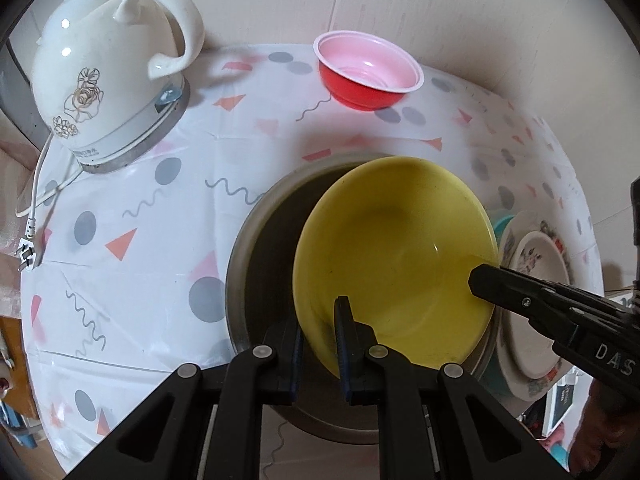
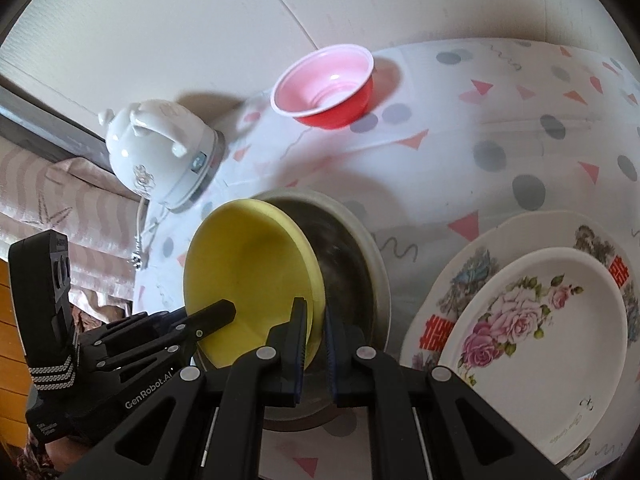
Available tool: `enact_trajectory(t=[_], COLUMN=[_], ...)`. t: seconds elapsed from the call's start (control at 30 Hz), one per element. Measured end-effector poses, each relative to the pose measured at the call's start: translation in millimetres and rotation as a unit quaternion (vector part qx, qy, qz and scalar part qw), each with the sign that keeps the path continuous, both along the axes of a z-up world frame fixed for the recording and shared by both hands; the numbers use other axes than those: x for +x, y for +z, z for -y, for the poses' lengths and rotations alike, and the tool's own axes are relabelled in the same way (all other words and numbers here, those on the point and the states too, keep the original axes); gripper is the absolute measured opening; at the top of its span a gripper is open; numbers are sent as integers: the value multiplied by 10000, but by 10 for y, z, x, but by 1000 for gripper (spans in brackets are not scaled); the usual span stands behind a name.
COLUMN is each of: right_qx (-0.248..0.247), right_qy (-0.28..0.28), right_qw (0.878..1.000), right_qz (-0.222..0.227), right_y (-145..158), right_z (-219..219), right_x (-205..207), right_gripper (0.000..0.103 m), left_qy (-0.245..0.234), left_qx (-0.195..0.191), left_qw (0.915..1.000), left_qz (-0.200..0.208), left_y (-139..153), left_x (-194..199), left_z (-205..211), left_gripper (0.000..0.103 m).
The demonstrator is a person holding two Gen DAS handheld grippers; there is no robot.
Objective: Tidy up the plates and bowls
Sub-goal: 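Carry the yellow bowl over the steel bowl with the right gripper, then lower the yellow bowl into the steel bowl and open the right gripper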
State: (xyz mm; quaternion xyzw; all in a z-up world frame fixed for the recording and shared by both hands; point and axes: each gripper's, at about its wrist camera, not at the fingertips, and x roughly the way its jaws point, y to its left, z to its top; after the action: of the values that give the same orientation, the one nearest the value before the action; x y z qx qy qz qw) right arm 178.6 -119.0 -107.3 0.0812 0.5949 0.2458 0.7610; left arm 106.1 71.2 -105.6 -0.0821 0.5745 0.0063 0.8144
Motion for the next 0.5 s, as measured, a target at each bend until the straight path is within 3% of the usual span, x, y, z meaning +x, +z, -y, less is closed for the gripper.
enact_trajectory(t=[0.5], right_qx=[-422], right_qy=[175], right_qw=[9989], right_qz=[-45], right_y=[-67], right_z=[-145], right_x=[30], right_gripper=[12], left_qy=[-25], left_qx=[191], left_qw=[9995], left_qz=[-230], left_y=[-163], left_x=[62], left_z=[33], left_gripper=[17])
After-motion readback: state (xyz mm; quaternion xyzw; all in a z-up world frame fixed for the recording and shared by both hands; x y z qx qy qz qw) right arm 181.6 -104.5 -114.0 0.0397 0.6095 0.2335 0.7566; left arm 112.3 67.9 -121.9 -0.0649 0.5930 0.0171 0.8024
